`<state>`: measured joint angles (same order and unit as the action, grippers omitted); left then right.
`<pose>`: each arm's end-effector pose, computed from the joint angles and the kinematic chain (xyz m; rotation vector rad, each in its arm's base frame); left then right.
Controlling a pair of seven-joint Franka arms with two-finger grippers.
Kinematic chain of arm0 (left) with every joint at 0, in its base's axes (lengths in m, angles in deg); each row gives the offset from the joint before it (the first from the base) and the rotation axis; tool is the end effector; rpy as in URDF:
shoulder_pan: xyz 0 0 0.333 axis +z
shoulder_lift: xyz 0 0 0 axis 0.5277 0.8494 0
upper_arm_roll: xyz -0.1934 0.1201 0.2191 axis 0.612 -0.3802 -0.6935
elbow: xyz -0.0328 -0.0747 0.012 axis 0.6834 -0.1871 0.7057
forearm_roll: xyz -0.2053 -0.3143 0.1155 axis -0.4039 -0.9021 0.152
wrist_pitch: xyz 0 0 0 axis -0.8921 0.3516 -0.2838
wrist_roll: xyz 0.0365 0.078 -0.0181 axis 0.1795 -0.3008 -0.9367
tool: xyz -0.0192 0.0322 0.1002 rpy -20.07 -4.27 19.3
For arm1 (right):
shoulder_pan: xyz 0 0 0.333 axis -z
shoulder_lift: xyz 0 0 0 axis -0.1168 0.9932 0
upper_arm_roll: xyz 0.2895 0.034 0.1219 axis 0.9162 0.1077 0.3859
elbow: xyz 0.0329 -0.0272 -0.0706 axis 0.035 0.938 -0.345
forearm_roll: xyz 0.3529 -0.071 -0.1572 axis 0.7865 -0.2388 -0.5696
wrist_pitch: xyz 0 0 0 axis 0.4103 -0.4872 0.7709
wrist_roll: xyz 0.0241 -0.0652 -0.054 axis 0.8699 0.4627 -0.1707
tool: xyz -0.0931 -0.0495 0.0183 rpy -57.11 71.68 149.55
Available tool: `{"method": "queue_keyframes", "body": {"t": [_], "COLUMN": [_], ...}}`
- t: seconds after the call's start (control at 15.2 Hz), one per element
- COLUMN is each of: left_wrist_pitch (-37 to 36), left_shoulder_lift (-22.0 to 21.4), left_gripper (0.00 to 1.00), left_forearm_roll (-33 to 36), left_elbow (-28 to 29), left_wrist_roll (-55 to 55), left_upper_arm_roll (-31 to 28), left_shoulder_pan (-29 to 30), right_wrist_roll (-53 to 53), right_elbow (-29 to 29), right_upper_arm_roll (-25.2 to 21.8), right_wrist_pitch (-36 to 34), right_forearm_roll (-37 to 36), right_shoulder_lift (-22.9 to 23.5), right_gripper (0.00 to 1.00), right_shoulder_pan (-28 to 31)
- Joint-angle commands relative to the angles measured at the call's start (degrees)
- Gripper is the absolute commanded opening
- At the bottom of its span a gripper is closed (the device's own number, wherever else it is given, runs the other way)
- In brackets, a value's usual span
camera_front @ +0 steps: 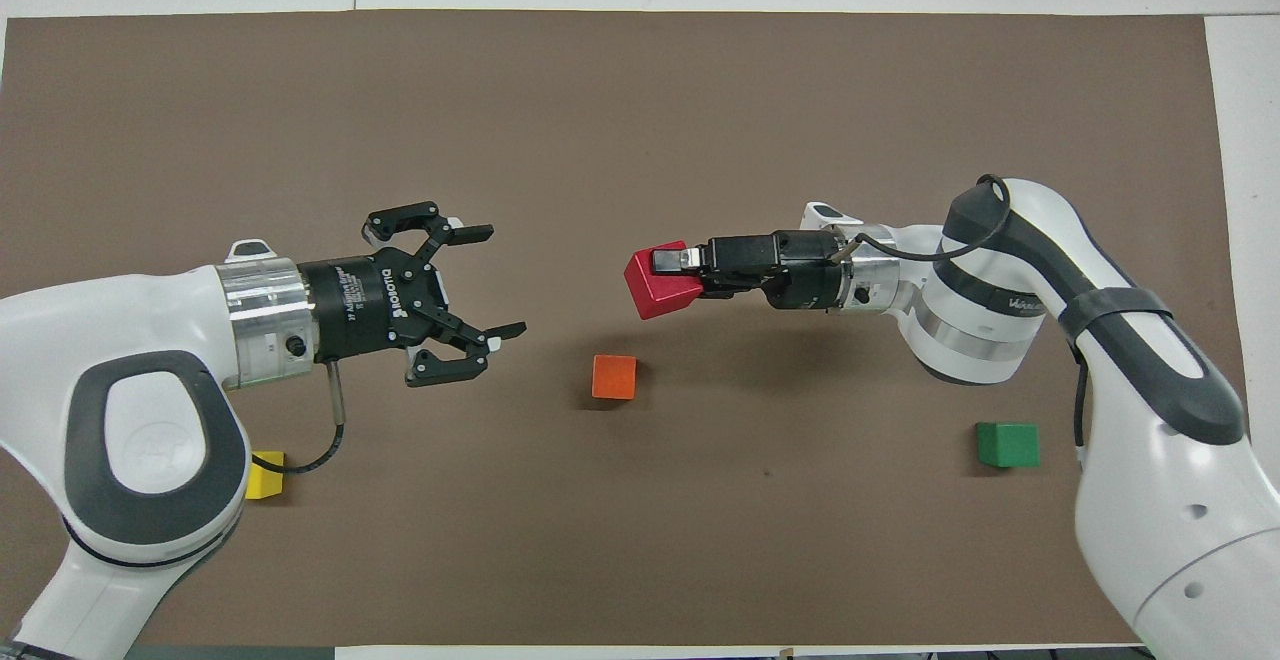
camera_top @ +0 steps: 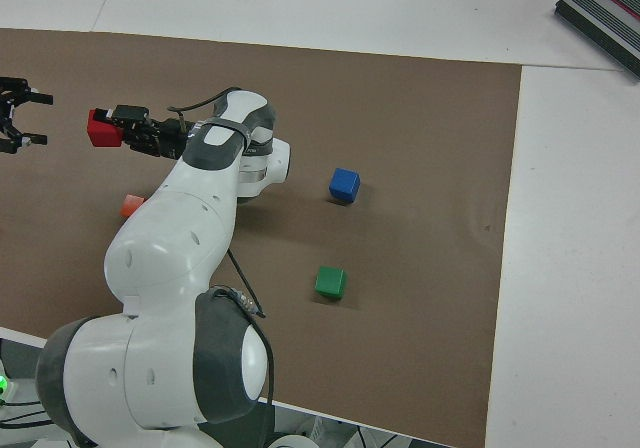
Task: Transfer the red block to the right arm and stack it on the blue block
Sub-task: 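Open the left gripper and withdraw while the right gripper carries the block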
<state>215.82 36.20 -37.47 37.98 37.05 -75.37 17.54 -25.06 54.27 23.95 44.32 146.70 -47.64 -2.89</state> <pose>0.4895 -0.1799 0.4812 1.3589 1.8524 -0.7774 0.5593 0.2169 0.3367 -1.4429 0.0389 0.0855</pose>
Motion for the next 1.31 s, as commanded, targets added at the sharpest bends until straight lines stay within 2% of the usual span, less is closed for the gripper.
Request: {"method": "queue_keyframes", "body": {"t": [0.0,0.2,0.33,0.53,0.59,0.72,0.85,0.99,1.25], "left_wrist_pitch": [-4.95,-8.12,-8.04,-10.31,-12.06,-14.53,-18.21,-21.64,-24.73], "left_shoulder_lift": [-2.23,-1.62,-1.53,0.57,1.80,3.82,5.84,7.78,9.54], "left_gripper": [1.00,1.00,1.00,1.00,1.00,1.00,1.00,1.00,1.00], "left_forearm_roll": [0.93,11.47,15.70,19.40,21.84,29.48,35.03,41.69,56.90], "left_elbow": [2.13,0.73,0.55,-1.02,-2.69,-6.64,-11.56,-16.13,-20.28], "left_wrist_roll": [-4.33,-6.26,-9.77,-16.88,-19.96,-26.11,-31.48,-36.83,-50.82], "left_upper_arm_roll": [0.34,0.34,0.34,0.34,0.34,0.43,0.52,0.52,0.69], "left_shoulder_pan": [7.08,10.88,11.41,15.45,16.50,16.78,16.95,16.86,15.90], "right_wrist_roll": [-6.42,-14.14,-22.74,-35.67,-39.45,-44.83,-48.35,-52.83,-49.88], "right_elbow": [-0.24,-1.11,-4.96,-13.74,-16.47,-18.34,-17.91,-14.94,-9.48], "right_upper_arm_roll": [-0.06,-0.14,-0.93,-1.02,-0.76,-0.59,-0.41,-0.32,-0.32], "right_wrist_pitch": [2.47,5.28,7.13,7.22,7.22,7.31,9.57,16.85,27.84], "right_forearm_roll": [-12.82,-26.27,-38.82,-59.89,-67.46,-78.82,-87.88,-99.12,-105.05], "right_shoulder_lift": [-3.66,-8.22,-11.04,-12.46,-12.37,-12.46,-12.46,-12.54,-12.81], "right_gripper": [0.00,0.00,0.00,0.00,0.00,0.00,0.00,0.00,0.00], "right_shoulder_pan": [5.71,9.93,11.61,13.20,13.11,12.06,9.61,6.27,6.08]}}
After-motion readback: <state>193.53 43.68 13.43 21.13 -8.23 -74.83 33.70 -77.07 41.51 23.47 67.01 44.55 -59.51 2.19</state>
